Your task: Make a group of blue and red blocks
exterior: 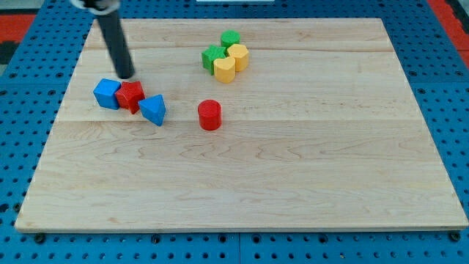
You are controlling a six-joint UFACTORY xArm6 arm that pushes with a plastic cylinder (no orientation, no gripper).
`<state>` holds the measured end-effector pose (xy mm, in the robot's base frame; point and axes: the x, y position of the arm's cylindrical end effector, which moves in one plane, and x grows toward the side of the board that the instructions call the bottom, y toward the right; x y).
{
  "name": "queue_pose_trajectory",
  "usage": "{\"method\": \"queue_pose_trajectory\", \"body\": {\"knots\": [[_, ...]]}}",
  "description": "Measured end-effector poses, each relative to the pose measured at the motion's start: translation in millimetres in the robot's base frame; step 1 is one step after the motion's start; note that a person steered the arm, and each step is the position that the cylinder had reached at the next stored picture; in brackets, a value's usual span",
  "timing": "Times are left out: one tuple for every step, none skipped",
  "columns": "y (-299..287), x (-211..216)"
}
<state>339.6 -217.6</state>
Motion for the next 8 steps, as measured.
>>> {"method": "queue_pose_trajectory", "body": {"knots": [[-56,40],[2,45],[18,58],[85,62],[68,67],[4,67],[53,19],[107,16]]}}
